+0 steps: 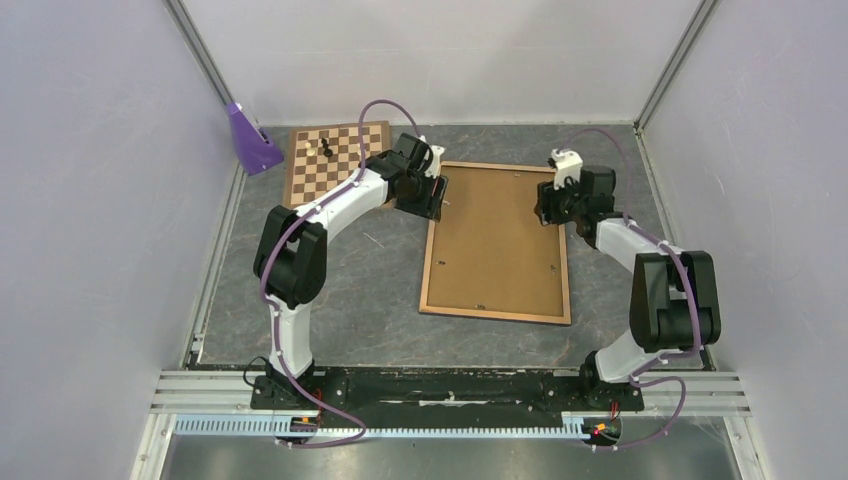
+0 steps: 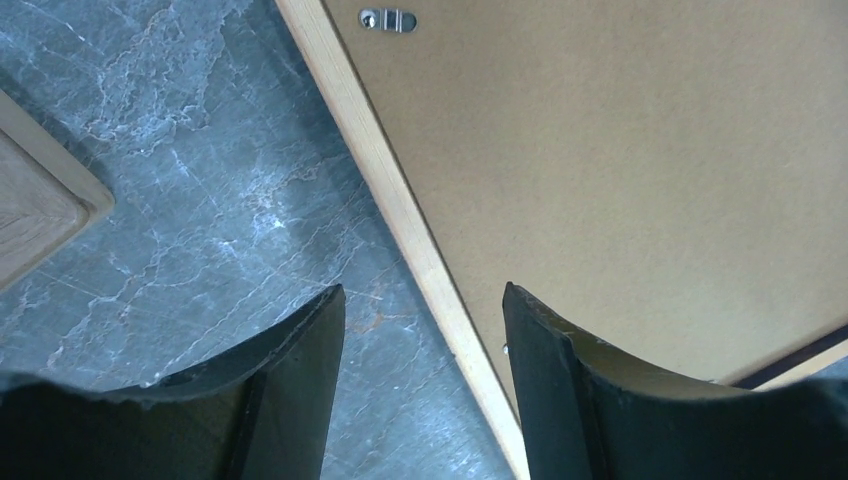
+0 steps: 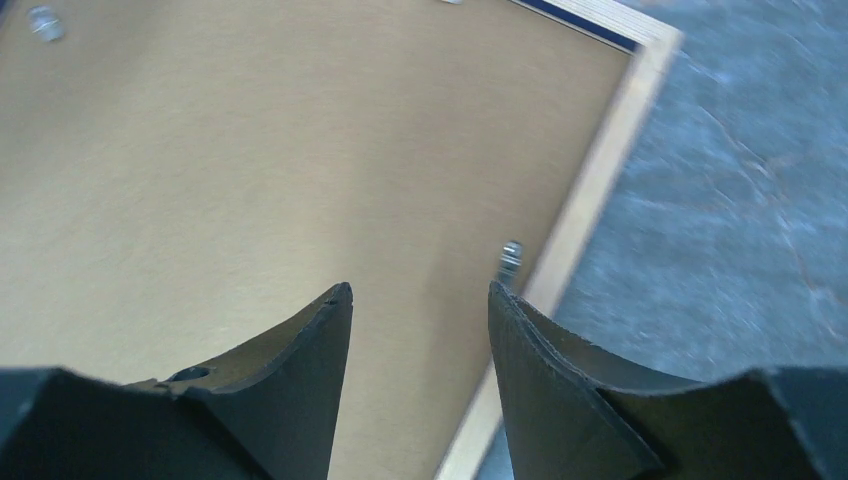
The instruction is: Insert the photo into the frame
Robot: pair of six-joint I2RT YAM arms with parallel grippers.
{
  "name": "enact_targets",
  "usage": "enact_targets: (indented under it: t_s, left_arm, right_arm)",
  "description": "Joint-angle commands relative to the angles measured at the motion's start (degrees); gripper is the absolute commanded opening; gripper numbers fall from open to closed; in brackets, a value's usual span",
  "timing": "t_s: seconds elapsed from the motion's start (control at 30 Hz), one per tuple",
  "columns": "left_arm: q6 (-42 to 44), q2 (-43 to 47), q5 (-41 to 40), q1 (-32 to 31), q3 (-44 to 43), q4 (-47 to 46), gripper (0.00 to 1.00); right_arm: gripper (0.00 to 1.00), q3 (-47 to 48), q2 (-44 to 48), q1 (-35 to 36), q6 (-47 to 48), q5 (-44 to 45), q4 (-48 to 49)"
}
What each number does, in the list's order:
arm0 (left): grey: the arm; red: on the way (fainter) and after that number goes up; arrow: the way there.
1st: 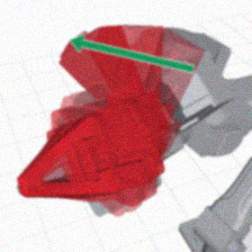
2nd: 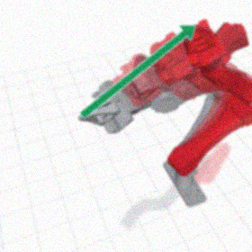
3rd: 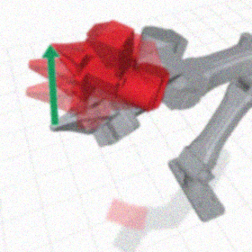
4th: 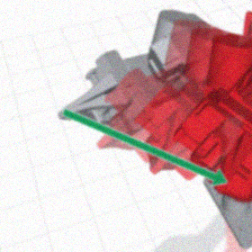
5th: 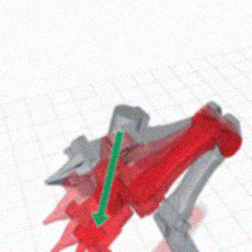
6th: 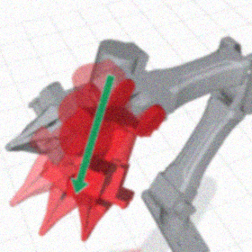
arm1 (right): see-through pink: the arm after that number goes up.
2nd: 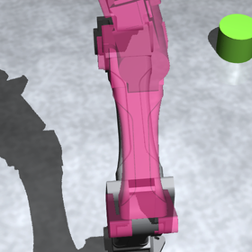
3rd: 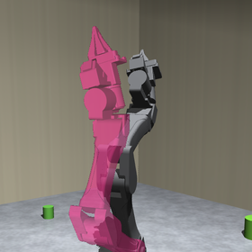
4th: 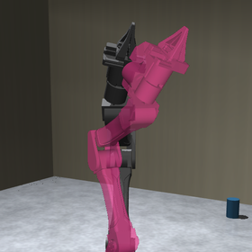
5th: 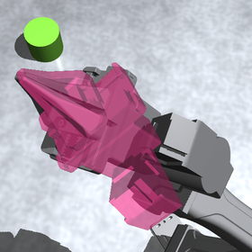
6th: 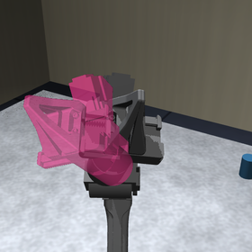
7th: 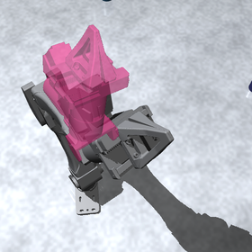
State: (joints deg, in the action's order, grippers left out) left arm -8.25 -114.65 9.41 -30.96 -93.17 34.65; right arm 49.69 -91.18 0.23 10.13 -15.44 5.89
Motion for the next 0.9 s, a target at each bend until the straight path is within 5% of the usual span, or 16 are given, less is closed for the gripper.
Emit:
enact_targets:
  t_s: [0.0,0.3,0.87]
  left_arm:
    - [6.89,0.37,-0.42,-0.24,-0.08,2.52,0.65]
    - [11.47,3.31,-0.42,0.44,6.65,0.58,0.65]
    - [1.11,2.64,7.25,5.40,11.68,-10.36,0.63]
  right_arm:
    - [0.55,1.58,3.40,4.69,8.29,-7.58,-1.54]
    - [0.55,0.96,1.58,18.31,13.80,-7.52,-1.29]
    - [0.47,-4.16,-5.05,30.90,4.16,0.39,16.81]
